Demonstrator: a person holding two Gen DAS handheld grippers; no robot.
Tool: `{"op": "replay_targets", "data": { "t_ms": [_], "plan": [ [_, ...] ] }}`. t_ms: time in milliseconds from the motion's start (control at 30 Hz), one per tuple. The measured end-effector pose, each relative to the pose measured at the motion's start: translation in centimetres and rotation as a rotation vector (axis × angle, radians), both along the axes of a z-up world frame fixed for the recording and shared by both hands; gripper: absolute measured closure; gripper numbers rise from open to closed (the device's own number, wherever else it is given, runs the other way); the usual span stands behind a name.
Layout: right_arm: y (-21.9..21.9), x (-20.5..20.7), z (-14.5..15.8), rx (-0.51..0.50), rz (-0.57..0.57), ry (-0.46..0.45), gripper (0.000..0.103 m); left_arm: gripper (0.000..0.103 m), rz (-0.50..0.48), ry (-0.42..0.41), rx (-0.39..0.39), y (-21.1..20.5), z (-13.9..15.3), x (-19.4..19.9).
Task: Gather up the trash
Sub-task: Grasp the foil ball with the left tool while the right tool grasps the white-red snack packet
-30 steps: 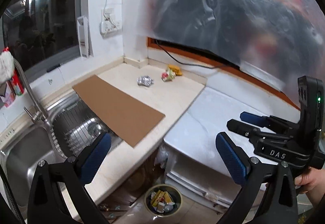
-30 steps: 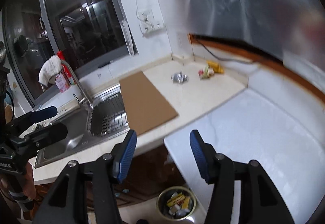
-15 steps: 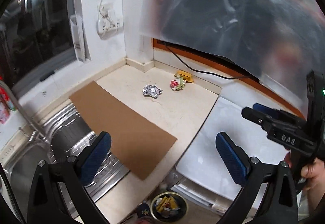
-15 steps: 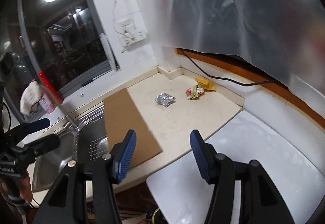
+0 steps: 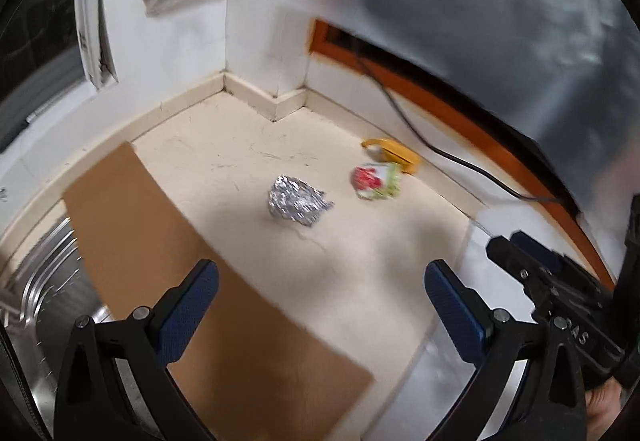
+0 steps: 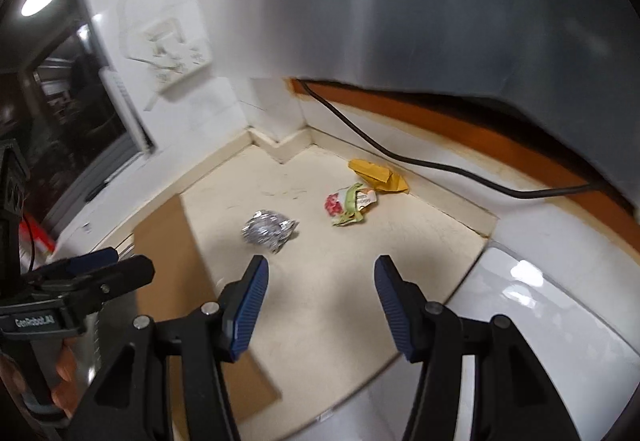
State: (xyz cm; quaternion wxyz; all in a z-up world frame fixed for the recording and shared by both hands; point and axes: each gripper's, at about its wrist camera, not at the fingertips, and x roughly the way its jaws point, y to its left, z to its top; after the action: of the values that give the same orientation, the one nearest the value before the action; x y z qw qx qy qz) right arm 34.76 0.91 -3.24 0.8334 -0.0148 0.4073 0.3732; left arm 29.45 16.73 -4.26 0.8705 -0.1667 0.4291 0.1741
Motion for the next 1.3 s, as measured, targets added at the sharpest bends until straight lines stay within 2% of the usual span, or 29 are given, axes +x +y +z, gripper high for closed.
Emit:
{"op": "replay_targets", "data": {
  "t_ms": [233,500,667,700,800,933,1100,1300],
  "plan": [
    [4.4,5.1,-4.7,0.020,-0.074,0.040,0.047,0.003,0.103,0.016,-0.041,5.0,-6.9,5.9],
    [7.6,9.2,-9.1,0.024,-0.138,0.072,0.047,0.003,0.184,0.044,-0.057,7.5,-11.7,8.7],
    [9.1,10.6,-10.9,0.030,-0.164,0.097,0.047,0.004,0.207,0.051,-0.056,8.3,-12.9,9.3],
    [9.4,10.7,-11.2,0.032,-0.169,0.104,0.047,0.009,0.208,0.056,-0.057,8.4,-13.1,9.5],
    [9.6,10.7,-11.8,0.047,-0.186,0.120,0.047,0.012,0.205,0.053,-0.073,8.5,-13.3,9.6],
    [9.3,9.6,-11.3,0.061,-0.184,0.051,0.047,0.012,0.194,0.051,-0.071,8.5,-13.3,10.0],
    [10.2,9.2,-11.0,0.018,-0.130,-0.020,0.048,0.013,0.183,0.043,-0.092,8.7,-13.5,10.3],
    [11.1,9.4,-11.4,-0.015,-0.077,-0.046,0.063,0.013,0.169,0.038,-0.109,9.0,-13.8,10.6]
  ]
}}
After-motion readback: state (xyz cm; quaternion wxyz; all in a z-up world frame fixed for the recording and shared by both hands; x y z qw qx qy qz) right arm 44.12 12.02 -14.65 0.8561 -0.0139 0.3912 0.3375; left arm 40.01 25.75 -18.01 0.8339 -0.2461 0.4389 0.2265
